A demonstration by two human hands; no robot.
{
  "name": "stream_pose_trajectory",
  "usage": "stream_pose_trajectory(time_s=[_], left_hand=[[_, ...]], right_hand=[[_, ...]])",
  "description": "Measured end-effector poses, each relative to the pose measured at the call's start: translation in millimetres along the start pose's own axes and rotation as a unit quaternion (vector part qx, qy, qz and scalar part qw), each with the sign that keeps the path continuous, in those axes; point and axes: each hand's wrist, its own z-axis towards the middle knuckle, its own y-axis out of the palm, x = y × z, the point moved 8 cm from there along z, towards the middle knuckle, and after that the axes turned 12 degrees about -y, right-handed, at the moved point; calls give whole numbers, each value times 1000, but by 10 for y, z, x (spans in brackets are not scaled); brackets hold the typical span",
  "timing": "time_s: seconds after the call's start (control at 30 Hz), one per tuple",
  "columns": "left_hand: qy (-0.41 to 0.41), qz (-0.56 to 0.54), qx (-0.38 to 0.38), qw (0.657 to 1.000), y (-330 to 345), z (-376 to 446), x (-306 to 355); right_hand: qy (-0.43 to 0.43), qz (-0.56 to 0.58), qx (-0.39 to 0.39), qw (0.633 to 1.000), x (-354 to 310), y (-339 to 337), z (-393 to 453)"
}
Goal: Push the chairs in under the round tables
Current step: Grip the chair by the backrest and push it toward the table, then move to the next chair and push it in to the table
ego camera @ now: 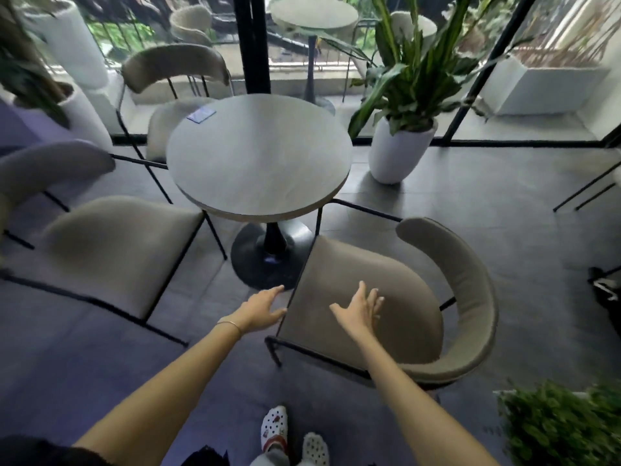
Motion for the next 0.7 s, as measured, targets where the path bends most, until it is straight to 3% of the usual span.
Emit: stream_pose_trajectory(time_s=[0.43,0.7], left_hand=[[-62,-83,156,982,-1050,-845,-1164],[-92,-85,160,979,-1807,-1194,-2859]], right_hand=[[-203,-32,-101,974,-1931,1011,-461],[-243,-24,-134,960,-3274,2346,-994]])
